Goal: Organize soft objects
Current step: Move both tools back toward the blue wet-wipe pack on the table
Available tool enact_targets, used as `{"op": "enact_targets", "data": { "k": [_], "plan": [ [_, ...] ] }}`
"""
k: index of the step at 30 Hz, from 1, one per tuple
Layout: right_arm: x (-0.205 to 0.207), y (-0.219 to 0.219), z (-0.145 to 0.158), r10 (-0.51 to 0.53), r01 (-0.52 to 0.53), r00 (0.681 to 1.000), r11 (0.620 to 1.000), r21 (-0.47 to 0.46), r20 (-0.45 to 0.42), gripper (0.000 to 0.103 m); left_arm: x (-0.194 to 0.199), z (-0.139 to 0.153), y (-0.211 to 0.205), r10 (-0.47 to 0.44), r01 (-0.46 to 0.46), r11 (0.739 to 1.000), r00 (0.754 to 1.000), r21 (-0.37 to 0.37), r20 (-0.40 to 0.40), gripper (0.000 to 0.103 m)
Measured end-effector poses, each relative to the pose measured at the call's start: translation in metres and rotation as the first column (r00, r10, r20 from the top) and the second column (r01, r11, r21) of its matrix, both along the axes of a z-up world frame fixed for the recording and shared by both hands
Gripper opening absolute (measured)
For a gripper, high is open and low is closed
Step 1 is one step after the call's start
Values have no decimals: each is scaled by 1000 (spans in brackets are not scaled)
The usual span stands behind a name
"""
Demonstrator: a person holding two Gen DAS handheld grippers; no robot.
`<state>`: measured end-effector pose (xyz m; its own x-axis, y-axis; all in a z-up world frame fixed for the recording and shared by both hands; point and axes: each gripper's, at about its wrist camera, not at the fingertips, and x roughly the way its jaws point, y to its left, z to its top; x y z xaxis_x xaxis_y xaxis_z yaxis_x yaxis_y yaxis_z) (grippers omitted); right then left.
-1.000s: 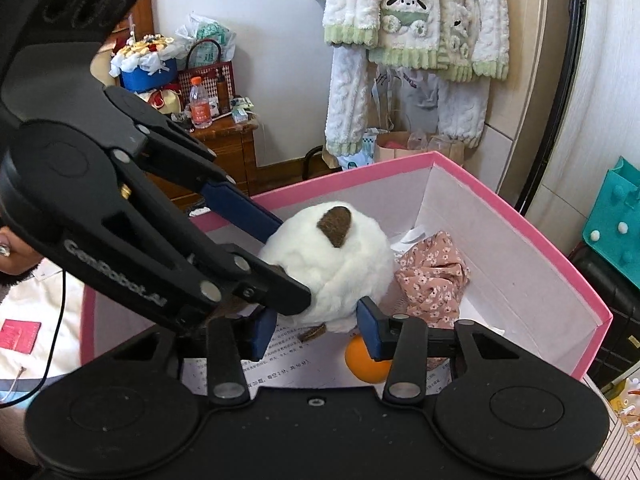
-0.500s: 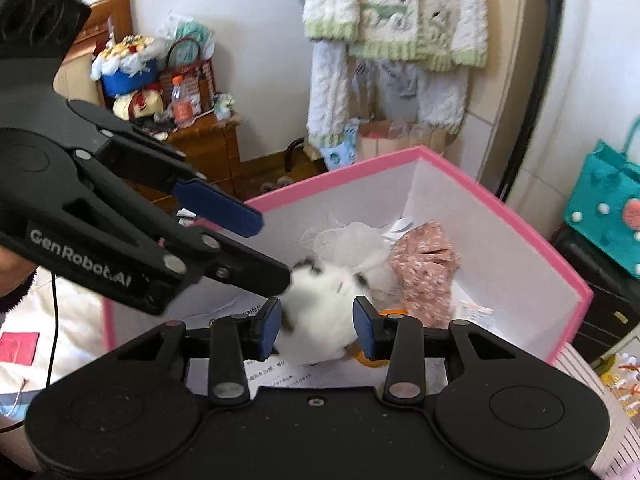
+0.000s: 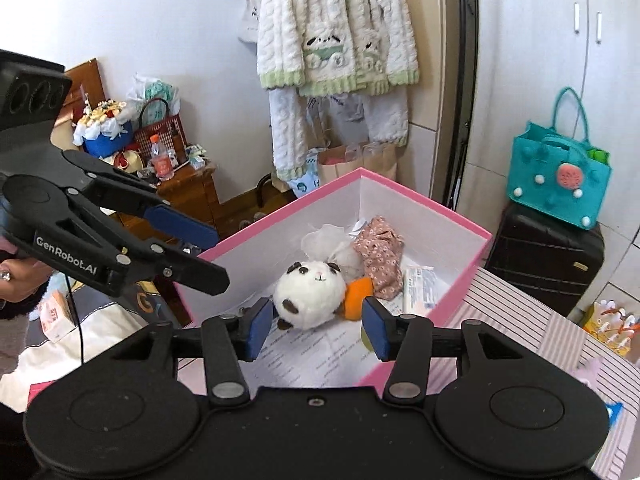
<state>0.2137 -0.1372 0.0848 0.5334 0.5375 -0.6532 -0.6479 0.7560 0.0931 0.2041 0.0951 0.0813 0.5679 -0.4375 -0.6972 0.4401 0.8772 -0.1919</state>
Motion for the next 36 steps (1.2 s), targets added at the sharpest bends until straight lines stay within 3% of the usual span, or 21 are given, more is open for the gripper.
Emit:
{"op": "enact_targets", "data": {
  "k": [11, 18, 22, 27, 31, 36],
  "plan": [
    [-65, -52, 26, -30, 29, 998, 999, 27, 56, 63, -58, 30, -35, -110, 109, 994, 993, 16, 44, 67],
    [-95, -87, 25, -77, 75, 993, 997, 21, 85, 68, -78, 32, -61, -168, 166, 986, 985, 32, 44, 69],
    [-104, -110, 22, -108, 105, 988, 994, 37, 111, 75, -85, 29, -83, -181, 179, 983, 981, 36, 71, 77],
    [-100, -131, 11, -176, 172, 973, 984, 38, 149, 80, -81, 22, -110, -152, 153, 988, 978, 0, 146, 81],
    [-94, -148, -4, -215, 215, 959, 976, 18, 182, 83, -65, 9, -133, -138, 148, 987, 980, -58, 145, 86],
    [-81, -174, -23, -254, 259, 945, 966, 0, 207, 84, -47, -10, -163, -138, 149, 987, 977, -57, 162, 86]
  ]
}}
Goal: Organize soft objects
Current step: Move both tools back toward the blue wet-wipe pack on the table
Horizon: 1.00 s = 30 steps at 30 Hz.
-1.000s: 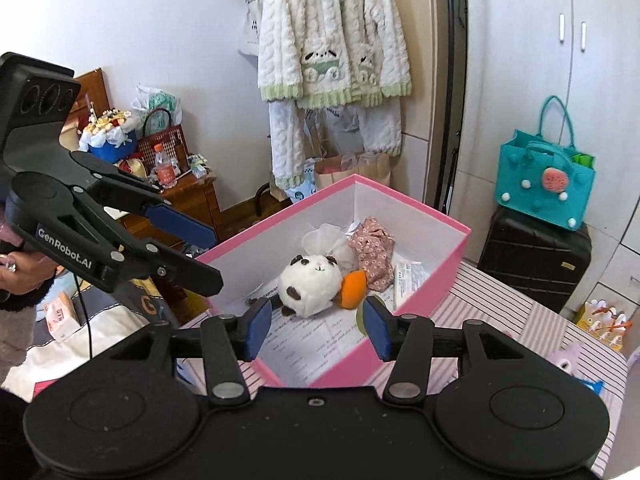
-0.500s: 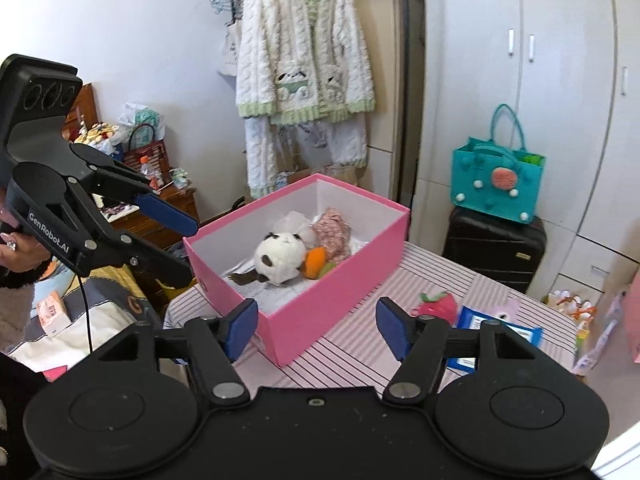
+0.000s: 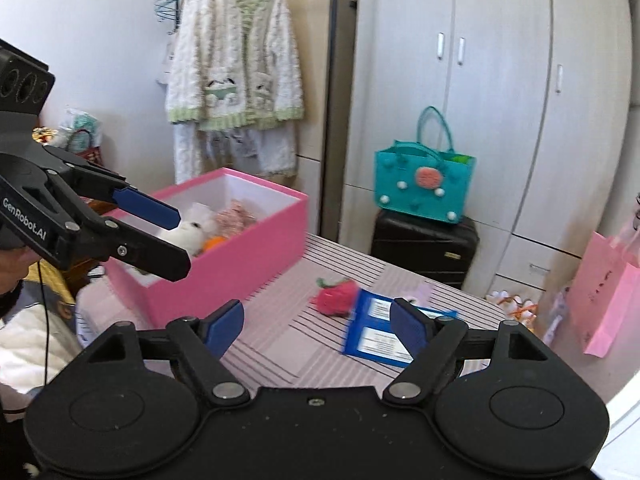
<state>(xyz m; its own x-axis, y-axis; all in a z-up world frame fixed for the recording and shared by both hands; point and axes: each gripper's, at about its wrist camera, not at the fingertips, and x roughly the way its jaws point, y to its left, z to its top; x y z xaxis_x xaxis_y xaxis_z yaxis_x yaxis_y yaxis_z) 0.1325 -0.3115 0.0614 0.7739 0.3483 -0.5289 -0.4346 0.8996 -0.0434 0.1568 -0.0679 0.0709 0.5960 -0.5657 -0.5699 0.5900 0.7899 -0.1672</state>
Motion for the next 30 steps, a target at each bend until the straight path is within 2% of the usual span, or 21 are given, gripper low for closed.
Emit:
{"op": "enact_targets", "data": {
  "k": [8, 14, 19, 23, 27, 28, 30],
  "plan": [
    [25, -50, -46, -57, 55, 997, 998, 35, 47, 90, 30, -38, -37, 37, -38, 996, 999, -83, -9, 86],
    [51, -84, -88, -136, 133, 990, 985, 114, 22, 90, 53, -77, -58, 67, -77, 987, 995, -139, -77, 86],
    [72, -88, -111, -159, 157, 987, 985, 72, 20, 90, 75, -104, -71, 107, -132, 977, 983, -169, -146, 84],
    [88, -90, -125, -147, 146, 989, 986, 74, 1, 90, 88, -121, -76, 146, -180, 964, 974, -196, -175, 83],
    [105, -96, -135, -152, 153, 988, 982, 107, -16, 89, 101, -138, -81, 207, -243, 948, 961, -203, -182, 68],
    [107, -100, -136, -161, 159, 987, 976, 148, 1, 89, 104, -142, -83, 208, -243, 950, 960, -196, -185, 63],
    [114, -105, -136, -159, 159, 987, 964, 212, -17, 89, 108, -148, -84, 186, -221, 959, 963, -175, -194, 61]
  ]
}}
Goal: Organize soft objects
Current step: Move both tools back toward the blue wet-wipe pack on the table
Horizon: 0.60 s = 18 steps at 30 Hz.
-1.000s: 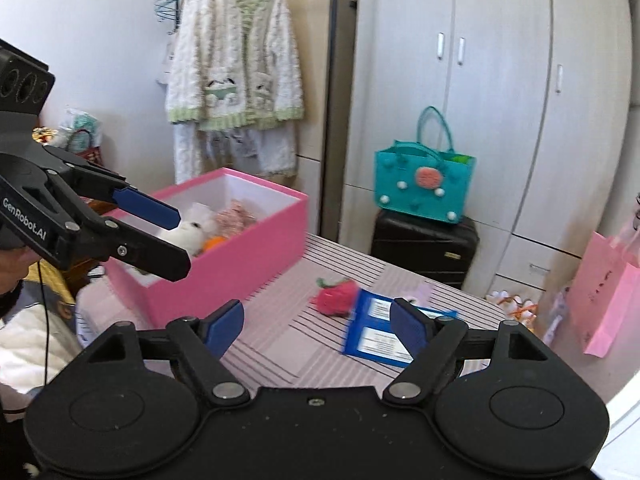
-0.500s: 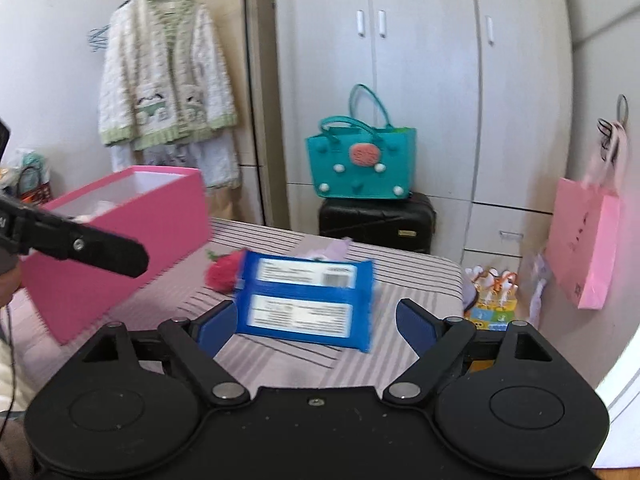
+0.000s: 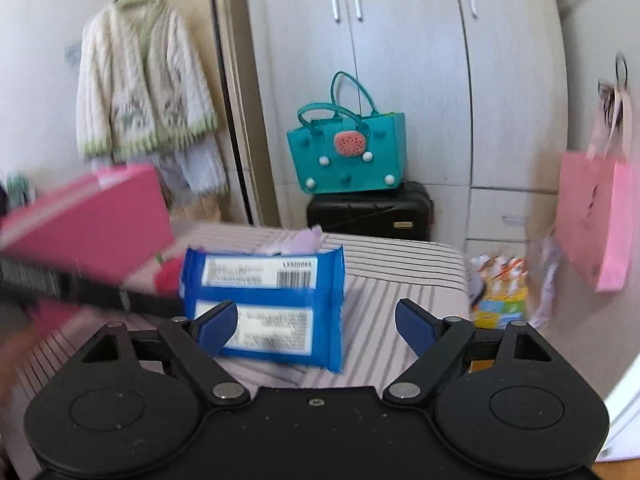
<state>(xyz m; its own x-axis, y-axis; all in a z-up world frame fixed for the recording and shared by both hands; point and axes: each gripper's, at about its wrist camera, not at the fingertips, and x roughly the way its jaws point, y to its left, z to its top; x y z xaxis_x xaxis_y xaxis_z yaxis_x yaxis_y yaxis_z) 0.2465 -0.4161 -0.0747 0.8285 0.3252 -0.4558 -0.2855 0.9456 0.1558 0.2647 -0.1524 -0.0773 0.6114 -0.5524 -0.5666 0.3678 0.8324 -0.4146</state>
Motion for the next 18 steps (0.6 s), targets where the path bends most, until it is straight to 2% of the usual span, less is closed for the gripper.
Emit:
{"op": "enact_targets", "data": {
  "k": [3, 5, 10, 13, 14, 15, 16, 18],
  "plan": [
    [14, -1, -4, 8, -6, 999, 999, 43, -48, 89, 5, -8, 2, 28, -28, 1000, 999, -5, -23, 59],
    [22, 2, -8, 19, -17, 997, 999, 32, -69, 87, 9, -13, 3, 32, -34, 999, 999, -28, -41, 59],
    [32, 9, -21, -32, 31, 995, 999, -11, -89, 87, 8, -15, -1, 75, -75, 997, 997, -28, -9, 59],
    [29, 14, -20, 14, -15, 997, 1000, -13, -81, 87, 7, -17, -4, 62, -62, 998, 998, -32, 7, 58],
    [27, 16, -19, 21, -23, 997, 1000, -18, -69, 86, 8, -18, -3, 61, -61, 997, 998, -39, 11, 56],
    [26, 17, -18, 29, -31, 998, 999, -25, -59, 85, 8, -19, -3, 59, -58, 997, 998, -45, 9, 49],
    [25, 20, -18, 25, -27, 998, 999, -45, -51, 78, 9, -20, -3, 46, -45, 998, 999, -50, 0, 46],
    [22, 25, -18, 18, -21, 999, 997, -76, -42, 74, 11, -21, -4, 9, -10, 998, 1000, -57, -14, 37]
  ]
}}
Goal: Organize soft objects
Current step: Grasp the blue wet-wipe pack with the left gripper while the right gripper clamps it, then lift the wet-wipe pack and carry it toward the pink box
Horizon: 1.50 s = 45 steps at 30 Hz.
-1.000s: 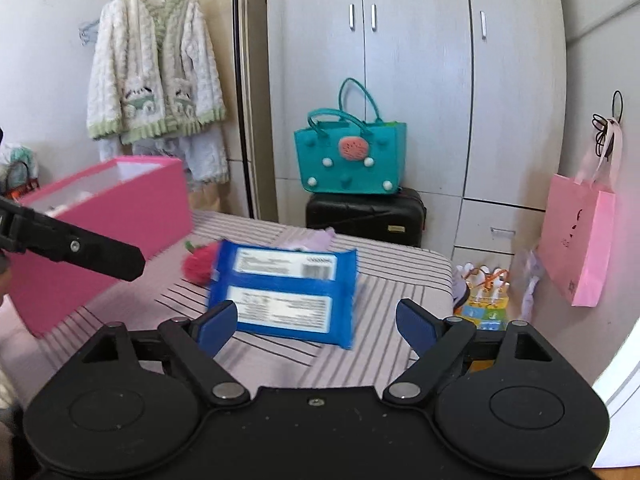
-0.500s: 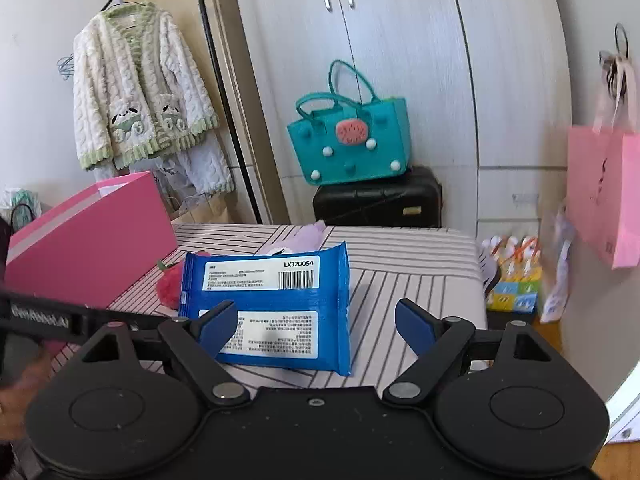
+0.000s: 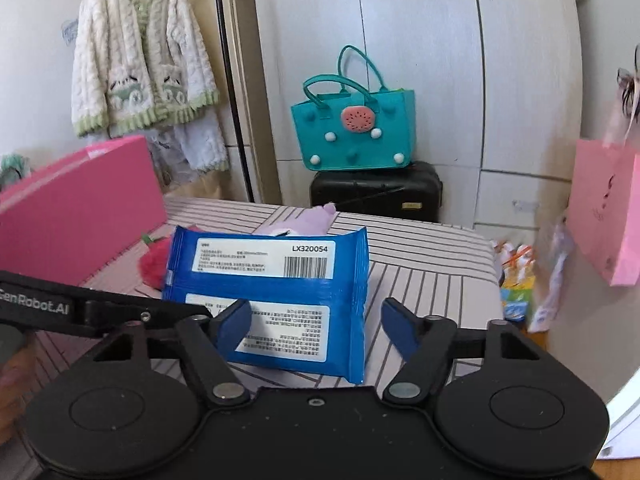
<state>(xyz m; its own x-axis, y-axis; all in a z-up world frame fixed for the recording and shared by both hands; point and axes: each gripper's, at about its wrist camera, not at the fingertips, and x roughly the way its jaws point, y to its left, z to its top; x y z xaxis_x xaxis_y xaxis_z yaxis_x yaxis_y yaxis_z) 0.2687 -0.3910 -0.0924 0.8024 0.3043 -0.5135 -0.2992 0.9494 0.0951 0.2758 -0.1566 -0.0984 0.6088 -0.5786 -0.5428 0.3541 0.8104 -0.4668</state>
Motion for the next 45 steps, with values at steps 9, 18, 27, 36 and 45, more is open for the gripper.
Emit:
{"op": "enact_targets", "data": {
  "k": [9, 18, 27, 36, 45],
  "plan": [
    [-5, 7, 4, 4, -4, 1000, 1000, 15, -11, 49, -3, -1, 3, -16, 16, 1000, 1000, 5, -13, 23],
    [-14, 2, 5, -20, 23, 998, 999, 48, -66, 35, -10, 3, 5, -32, 33, 999, 999, 28, -29, 22],
    [5, -10, -2, -23, 56, 982, 983, 174, -188, 66, -9, 0, 11, -58, 58, 998, 998, 13, -36, 19],
    [-22, 6, 16, -51, 70, 976, 994, 79, -213, 47, -23, 8, 10, -123, 123, 992, 992, 15, -7, 19],
    [-68, 13, 43, -75, 88, 976, 995, 53, -202, 51, -61, 36, 6, -200, 198, 975, 980, 99, 9, 20]
  ]
}}
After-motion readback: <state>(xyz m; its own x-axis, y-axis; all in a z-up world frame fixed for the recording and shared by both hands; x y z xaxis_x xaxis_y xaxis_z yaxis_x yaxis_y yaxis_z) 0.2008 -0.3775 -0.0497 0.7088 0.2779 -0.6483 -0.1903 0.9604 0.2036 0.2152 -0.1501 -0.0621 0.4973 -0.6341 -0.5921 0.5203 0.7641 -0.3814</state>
